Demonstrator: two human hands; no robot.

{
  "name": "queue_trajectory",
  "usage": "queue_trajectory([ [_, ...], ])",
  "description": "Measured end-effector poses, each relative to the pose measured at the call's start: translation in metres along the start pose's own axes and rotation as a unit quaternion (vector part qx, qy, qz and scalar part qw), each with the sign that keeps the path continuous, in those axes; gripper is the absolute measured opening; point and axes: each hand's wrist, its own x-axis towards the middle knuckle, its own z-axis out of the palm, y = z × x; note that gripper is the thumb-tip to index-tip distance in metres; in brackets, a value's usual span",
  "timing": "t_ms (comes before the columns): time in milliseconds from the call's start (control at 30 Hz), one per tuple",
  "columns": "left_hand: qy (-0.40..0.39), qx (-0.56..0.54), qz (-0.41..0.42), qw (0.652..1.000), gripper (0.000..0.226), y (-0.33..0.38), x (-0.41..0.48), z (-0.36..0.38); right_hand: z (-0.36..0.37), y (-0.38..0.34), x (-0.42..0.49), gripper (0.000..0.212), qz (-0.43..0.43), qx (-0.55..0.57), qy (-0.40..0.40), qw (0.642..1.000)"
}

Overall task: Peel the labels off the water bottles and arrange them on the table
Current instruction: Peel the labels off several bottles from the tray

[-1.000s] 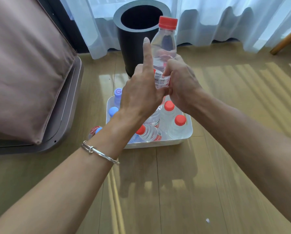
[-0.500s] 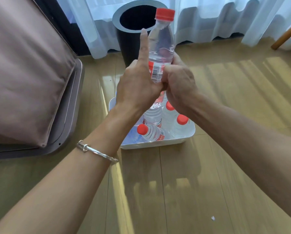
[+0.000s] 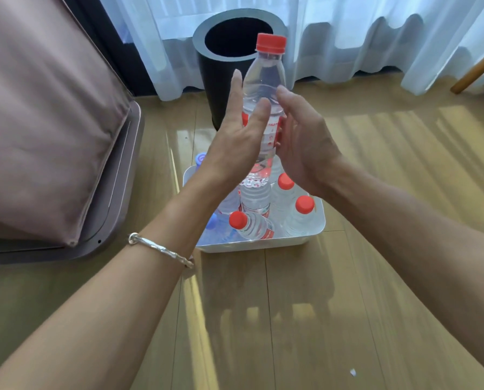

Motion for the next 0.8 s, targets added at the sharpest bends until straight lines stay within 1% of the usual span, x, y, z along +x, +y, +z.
queue_trajectory([
  [67, 0.003, -0.046, 0.001, 0.999, 0.068, -0.001, 0.001, 0.002, 0.003, 0.0, 0.001, 0.042, -0.005, 0.018, 0.0, 1.0],
  [100, 0.002, -0.059, 0.004, 0.998, 0.073, -0.002, 0.002, 0.003, 0.004, 0.0, 0.001, 0.042, -0.008, 0.026, 0.003, 1.0],
  [167, 0.003, -0.07, 0.009, 0.997, 0.082, -0.005, 0.003, 0.004, 0.005, 0.0, 0.002, 0.04, -0.015, 0.033, 0.008, 0.999],
  [233, 0.006, -0.066, 0.014, 0.998, 0.084, -0.007, 0.005, 0.004, 0.006, -0.001, 0.001, 0.039, -0.022, 0.04, 0.01, 0.999],
  [433, 0.005, -0.082, 0.041, 0.996, 0.079, -0.008, -0.002, 0.005, 0.01, -0.002, 0.0, 0.04, -0.036, 0.051, 0.002, 0.998],
  [567, 0.014, -0.085, 0.04, 0.995, 0.076, -0.008, -0.004, 0.006, 0.011, -0.002, 0.0, 0.042, -0.037, 0.061, -0.003, 0.997],
  [733, 0.063, -0.113, 0.016, 0.991, 0.08, -0.002, -0.005, 0.012, 0.013, 0.0, -0.001, 0.041, -0.039, 0.057, 0.003, 0.998],
  [800, 0.09, -0.109, -0.001, 0.99, 0.075, 0.0, -0.005, 0.017, 0.015, 0.002, -0.001, 0.04, -0.039, 0.037, 0.014, 0.998],
])
